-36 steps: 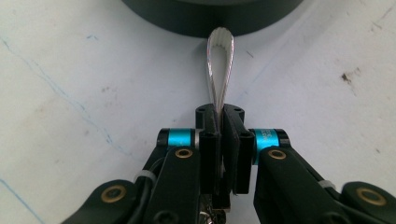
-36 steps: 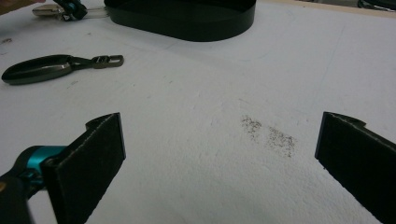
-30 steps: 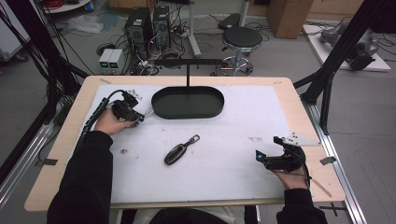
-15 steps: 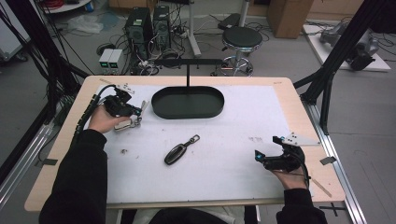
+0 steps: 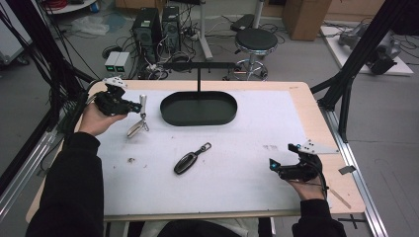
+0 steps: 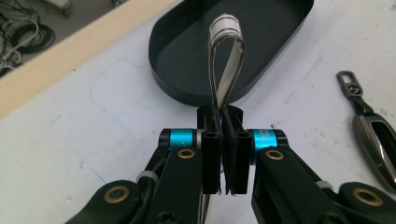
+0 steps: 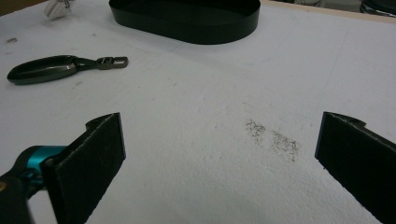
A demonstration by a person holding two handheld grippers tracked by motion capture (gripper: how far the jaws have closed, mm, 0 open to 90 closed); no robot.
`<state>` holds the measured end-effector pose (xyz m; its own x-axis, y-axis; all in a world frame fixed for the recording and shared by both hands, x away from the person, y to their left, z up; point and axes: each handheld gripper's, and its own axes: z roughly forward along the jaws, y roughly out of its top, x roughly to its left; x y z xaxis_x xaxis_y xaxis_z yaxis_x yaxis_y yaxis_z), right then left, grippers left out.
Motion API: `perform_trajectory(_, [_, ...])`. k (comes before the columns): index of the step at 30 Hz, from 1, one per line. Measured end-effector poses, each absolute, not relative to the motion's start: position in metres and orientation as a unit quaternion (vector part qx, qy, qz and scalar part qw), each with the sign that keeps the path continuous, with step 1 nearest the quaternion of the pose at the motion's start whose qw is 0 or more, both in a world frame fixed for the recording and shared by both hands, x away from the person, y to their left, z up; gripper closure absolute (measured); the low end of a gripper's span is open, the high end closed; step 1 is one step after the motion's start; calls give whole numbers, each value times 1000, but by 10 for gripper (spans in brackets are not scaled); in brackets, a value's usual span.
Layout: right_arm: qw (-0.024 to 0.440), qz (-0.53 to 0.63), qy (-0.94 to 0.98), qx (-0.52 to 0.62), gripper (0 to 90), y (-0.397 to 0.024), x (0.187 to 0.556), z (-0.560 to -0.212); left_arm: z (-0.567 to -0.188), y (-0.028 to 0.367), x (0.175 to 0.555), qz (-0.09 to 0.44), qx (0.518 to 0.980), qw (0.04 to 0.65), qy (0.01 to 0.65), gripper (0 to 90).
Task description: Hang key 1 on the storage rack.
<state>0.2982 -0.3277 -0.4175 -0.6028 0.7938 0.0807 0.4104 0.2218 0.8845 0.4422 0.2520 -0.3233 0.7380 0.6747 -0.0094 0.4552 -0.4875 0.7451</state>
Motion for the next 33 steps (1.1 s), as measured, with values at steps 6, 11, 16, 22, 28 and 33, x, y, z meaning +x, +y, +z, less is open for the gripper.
perform_trajectory(6, [200, 482, 754, 398, 8, -328, 298, -418, -312, 252, 440, 154, 845, 396, 326, 865])
perform_trajectory(11, [200, 482, 755, 398, 8, -328, 299, -418, -307, 257, 438, 155, 837, 415, 323, 866])
perform_trajectory(16, [197, 481, 756, 398, 8, -327, 299, -418, -297, 255, 433, 169, 825, 441, 310, 866])
perform_trajectory(22, [200, 484, 756, 392, 8, -325, 299, -417, -283, 249, 431, 186, 827, 439, 297, 866])
perform_trajectory(28, [194, 483, 758, 392, 8, -324, 301, -417, -271, 237, 429, 205, 825, 443, 286, 867])
perform_trajectory(33, [193, 486, 759, 388, 8, -323, 302, -417, -260, 227, 432, 220, 827, 432, 283, 867])
